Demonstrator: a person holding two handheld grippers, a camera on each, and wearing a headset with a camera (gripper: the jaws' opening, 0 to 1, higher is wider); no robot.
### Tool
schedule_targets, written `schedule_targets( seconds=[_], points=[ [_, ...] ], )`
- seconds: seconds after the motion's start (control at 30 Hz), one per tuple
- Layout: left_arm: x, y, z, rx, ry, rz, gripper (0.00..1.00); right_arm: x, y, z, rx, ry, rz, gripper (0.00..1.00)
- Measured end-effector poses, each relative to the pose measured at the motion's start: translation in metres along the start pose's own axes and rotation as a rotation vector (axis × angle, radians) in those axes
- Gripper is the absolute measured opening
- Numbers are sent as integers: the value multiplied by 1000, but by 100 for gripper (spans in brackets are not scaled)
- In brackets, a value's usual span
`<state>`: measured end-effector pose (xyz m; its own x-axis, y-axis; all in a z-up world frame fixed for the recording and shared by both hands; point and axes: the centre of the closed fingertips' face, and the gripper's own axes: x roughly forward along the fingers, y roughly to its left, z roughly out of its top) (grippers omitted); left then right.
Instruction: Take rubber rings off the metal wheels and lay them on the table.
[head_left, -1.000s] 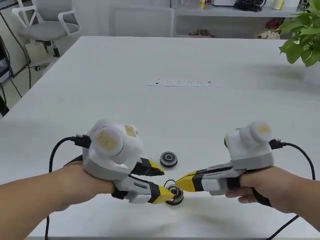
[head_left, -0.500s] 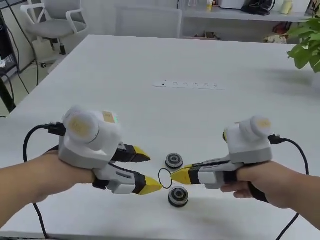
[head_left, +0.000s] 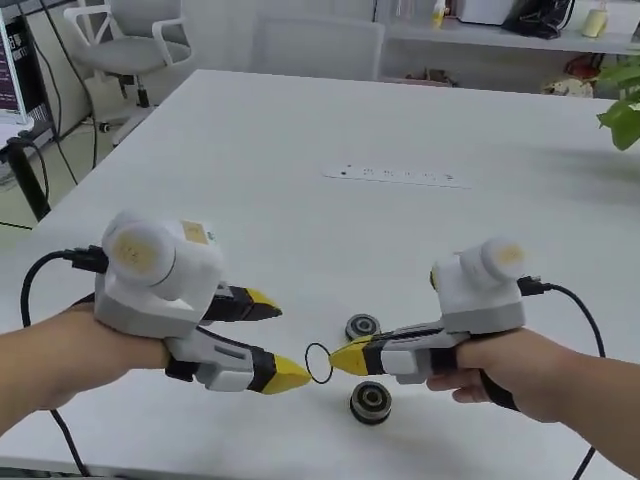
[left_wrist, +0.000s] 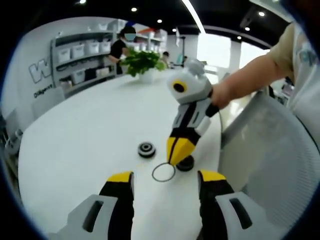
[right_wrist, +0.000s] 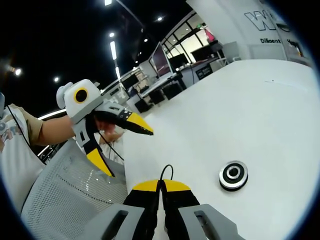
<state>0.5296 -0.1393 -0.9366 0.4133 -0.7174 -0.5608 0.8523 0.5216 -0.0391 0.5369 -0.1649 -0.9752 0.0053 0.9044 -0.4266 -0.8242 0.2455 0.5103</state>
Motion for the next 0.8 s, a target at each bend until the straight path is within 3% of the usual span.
schedule_targets(
  seconds=[0.47,0.8],
  points=[
    [1,-1,-1,-26,-4,2,55,5,-14,-12,-1,39,-40,0],
    [2,-4,-5,-31,8,0,56,-1,-18,-20,-28,65,-74,13]
  ],
)
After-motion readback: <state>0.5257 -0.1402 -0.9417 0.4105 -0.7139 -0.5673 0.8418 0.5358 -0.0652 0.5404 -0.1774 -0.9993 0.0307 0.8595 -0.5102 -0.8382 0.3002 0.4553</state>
